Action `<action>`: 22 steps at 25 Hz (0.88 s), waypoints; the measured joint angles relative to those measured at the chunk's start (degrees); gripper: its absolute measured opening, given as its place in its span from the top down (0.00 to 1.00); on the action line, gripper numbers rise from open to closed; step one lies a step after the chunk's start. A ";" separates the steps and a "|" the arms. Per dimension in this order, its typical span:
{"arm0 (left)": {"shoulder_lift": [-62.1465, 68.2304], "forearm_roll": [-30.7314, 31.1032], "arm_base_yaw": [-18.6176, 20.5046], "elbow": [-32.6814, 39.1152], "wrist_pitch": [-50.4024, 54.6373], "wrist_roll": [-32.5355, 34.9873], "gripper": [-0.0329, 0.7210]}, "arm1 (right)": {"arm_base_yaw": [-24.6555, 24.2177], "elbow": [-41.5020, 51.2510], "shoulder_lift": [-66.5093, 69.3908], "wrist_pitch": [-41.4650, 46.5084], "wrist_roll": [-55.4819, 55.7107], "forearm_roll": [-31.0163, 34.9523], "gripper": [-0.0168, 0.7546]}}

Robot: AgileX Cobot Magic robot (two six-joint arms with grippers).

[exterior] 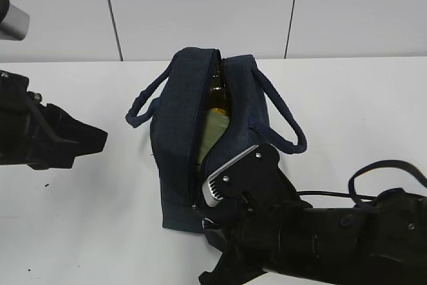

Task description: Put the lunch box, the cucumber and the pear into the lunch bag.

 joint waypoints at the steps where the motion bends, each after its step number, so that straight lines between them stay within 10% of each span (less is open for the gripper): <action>1: 0.00 -0.11 0.00 0.00 0.00 0.00 0.64 | 0.00 0.11 -0.89 1.74 0.00 -0.04 0.97; 22: 0.25 -7.01 0.00 0.00 1.17 9.02 0.64 | 0.00 -15.29 -11.76 30.81 -0.24 -12.36 0.97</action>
